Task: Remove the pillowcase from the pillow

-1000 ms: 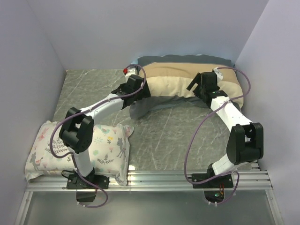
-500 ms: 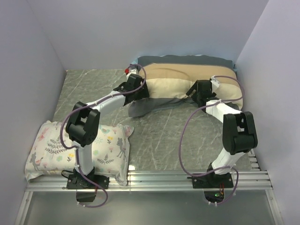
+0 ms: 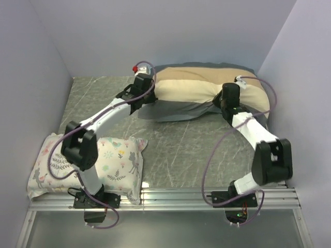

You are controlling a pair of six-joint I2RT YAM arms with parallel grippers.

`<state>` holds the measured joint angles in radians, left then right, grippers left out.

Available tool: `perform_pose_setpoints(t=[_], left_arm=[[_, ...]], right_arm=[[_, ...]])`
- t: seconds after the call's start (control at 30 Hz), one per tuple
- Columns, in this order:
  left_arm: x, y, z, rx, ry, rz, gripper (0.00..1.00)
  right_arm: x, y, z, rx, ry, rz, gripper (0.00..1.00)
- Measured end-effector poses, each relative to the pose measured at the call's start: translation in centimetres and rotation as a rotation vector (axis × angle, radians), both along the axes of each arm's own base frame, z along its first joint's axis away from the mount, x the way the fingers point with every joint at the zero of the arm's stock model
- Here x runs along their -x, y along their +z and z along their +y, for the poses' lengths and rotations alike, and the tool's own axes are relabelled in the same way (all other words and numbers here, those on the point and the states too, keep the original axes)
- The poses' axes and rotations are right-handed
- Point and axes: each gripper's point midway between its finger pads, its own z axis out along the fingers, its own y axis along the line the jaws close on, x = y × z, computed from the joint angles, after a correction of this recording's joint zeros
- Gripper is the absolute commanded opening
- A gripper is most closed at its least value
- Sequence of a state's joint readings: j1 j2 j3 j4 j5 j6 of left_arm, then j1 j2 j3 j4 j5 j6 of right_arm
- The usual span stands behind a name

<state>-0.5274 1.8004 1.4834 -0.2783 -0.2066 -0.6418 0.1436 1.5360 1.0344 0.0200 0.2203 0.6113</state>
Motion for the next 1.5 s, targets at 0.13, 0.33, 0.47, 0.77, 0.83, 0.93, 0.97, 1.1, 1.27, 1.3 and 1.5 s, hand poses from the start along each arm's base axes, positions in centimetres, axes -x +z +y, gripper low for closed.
perform_pose_setpoints(t=[0.13, 0.33, 0.47, 0.77, 0.83, 0.93, 0.97, 1.1, 1.27, 1.3, 1.5], left_arm=[[2.5, 7.0, 0.7, 0.049, -0.016, -0.098, 0.0], [6.1, 18.1, 1.3, 0.137, -0.039, -0.277, 0.08], [4.8, 21.1, 2.0, 0.16, -0.007, -0.327, 0.24], [-4.7, 5.8, 3.7, 0.038, 0.052, -0.036, 0.83], [-5.3, 3.9, 3.8, 0.023, 0.039, -0.003, 0.89], [-5.0, 5.3, 3.4, 0.032, -0.001, -0.023, 0.93], [-4.9, 6.8, 3.1, 0.041, -0.018, -0.051, 0.94], [-2.5, 13.9, 2.7, 0.082, -0.062, -0.202, 0.98], [2.7, 19.3, 3.5, 0.134, -0.1, -0.325, 0.99], [3.7, 19.5, 3.6, 0.138, -0.107, -0.333, 0.99], [9.6, 12.2, -2.1, 0.091, -0.259, -0.19, 0.99]], right_arm=[[3.4, 7.4, 0.8, -0.002, 0.049, -0.099, 0.0], [8.0, 18.9, 1.1, 0.01, 0.109, -0.255, 0.0], [6.5, 21.2, 2.1, 0.019, 0.16, -0.254, 0.0], [-6.5, 0.5, 5.9, -0.007, 0.255, 0.176, 0.0], [-8.7, -3.3, 6.6, -0.036, 0.267, 0.211, 0.0], [-9.2, -4.4, 7.1, -0.07, 0.283, 0.221, 0.03], [-9.1, -4.0, 7.3, -0.081, 0.288, 0.216, 0.11], [-9.2, -2.4, 7.2, -0.103, 0.282, 0.202, 0.26], [-10.5, 0.4, 5.9, -0.139, 0.256, 0.147, 0.64], [-10.7, 1.1, 5.7, -0.141, 0.252, 0.133, 0.68], [-9.7, 5.4, 4.6, -0.116, 0.244, 0.074, 0.8]])
